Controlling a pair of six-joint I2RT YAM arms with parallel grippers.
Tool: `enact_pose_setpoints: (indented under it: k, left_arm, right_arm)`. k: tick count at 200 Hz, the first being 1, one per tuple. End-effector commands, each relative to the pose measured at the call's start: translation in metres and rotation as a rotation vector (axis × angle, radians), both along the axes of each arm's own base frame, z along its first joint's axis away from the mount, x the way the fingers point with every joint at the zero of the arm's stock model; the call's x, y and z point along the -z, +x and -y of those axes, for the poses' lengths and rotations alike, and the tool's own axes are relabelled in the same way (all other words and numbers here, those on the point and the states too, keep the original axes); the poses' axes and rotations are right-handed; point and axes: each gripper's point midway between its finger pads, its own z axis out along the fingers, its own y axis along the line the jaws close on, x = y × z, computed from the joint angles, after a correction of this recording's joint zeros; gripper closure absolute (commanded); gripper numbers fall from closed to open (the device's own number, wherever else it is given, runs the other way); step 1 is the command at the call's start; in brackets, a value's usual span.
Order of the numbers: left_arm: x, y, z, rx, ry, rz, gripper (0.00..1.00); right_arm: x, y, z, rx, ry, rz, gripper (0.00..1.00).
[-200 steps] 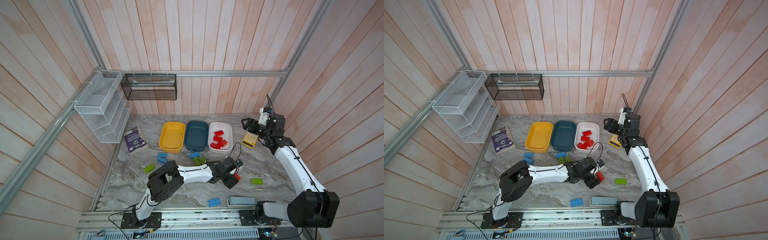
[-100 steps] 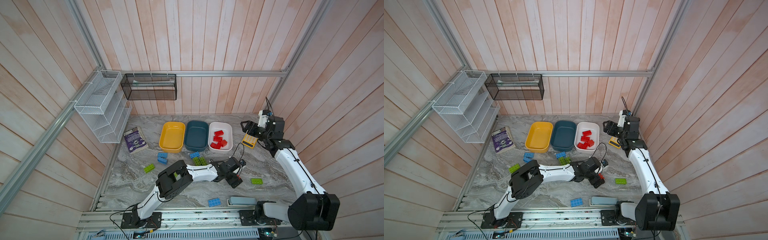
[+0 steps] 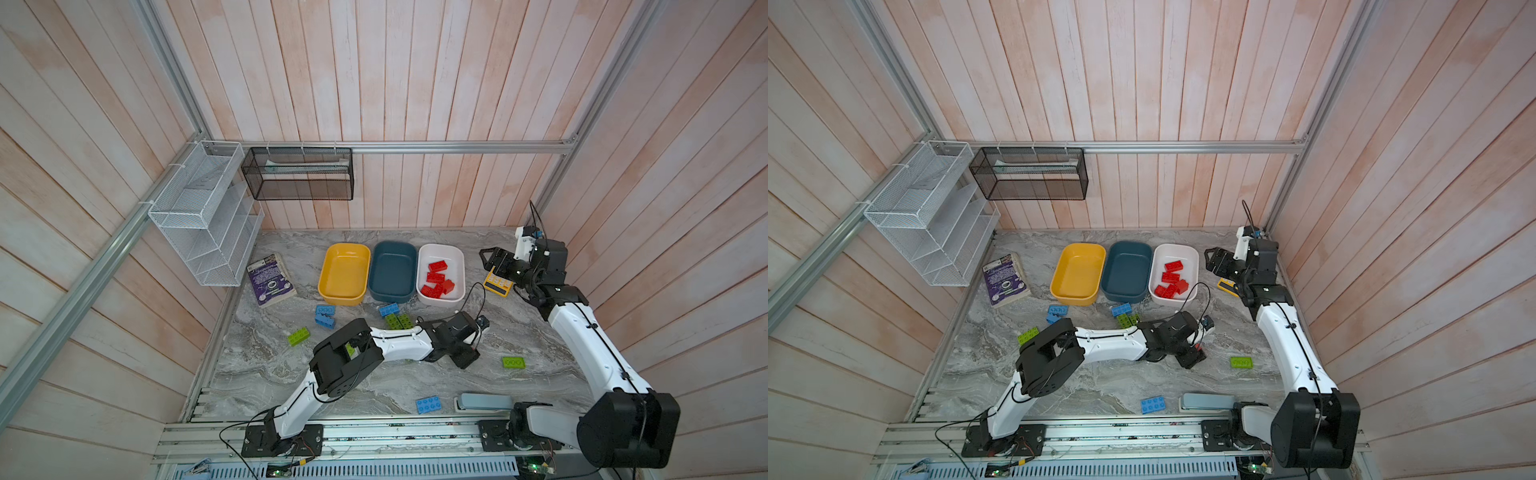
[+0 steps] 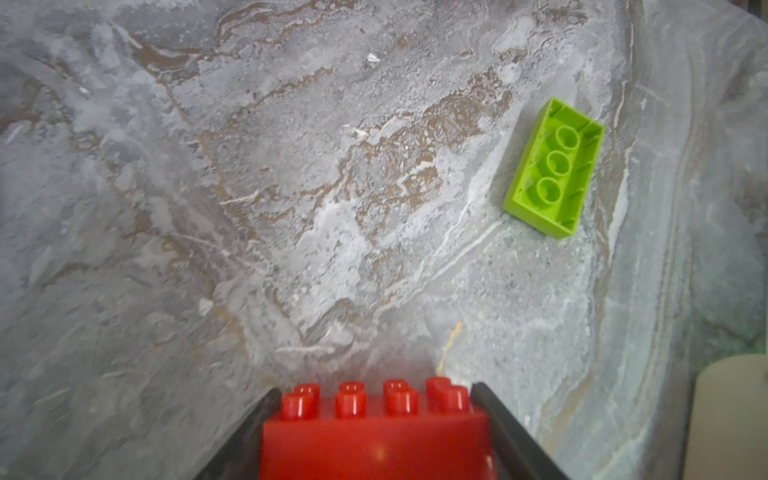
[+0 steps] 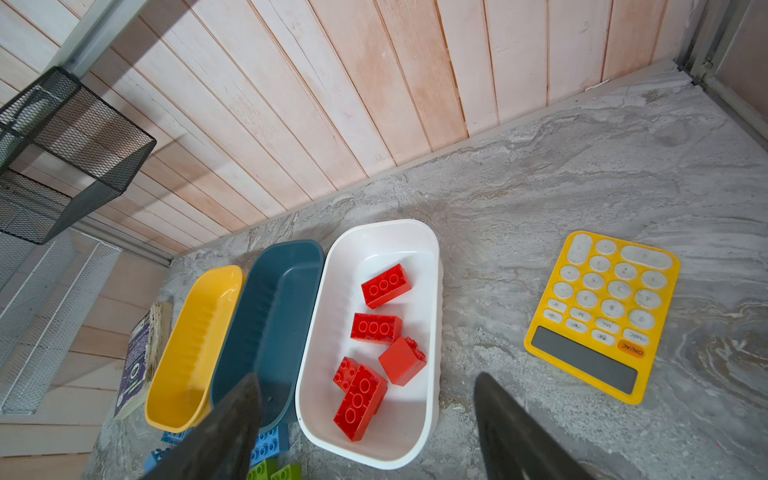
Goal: Sort the legos into containers by color
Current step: 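Grasp the red 2x4 brick near the robot with the left gripper and lift, then carry the red brick over the white bin and open the left gripper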
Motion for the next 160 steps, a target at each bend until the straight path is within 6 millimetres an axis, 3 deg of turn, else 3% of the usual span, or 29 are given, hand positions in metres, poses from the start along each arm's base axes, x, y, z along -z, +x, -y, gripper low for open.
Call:
enact_pose_setpoints:
  k: [1,33,38,69,112,160]
  left_arm:
    - [-0.055,0.027,-0.018,-0.080,-0.111,0.009,0.42]
    - [-0.096,0.062,-0.052,-0.152,-0.177,0.031,0.42]
    - [-0.102,0.083,-0.066,-0.196,-0.182,0.040,0.42]
    - [-0.125,0.124,-0.079,-0.246,-0.245,0.043,0.42]
    - [-0.113,0.177,-0.067,-0.280,-0.248,-0.004,0.42]
    - [-0.085,0.207,-0.057,-0.300,-0.198,-0.025,0.38]
  right_arm:
    - [-0.005,-0.007,-0.003,-0.011,0.028,0.037,0.20]
    - [0.013,-0.020,0.002,0.013,0.023,0.028,0.20]
    - [0.016,-0.023,0.002,0.014,0.021,0.025,0.20]
    - [0.029,-0.037,-0.003,-0.002,0.020,0.011,0.20]
    - [0.042,-0.056,-0.020,-0.037,-0.001,-0.017,0.21]
    - [0.058,-0.080,-0.047,-0.109,-0.033,-0.064,0.21]
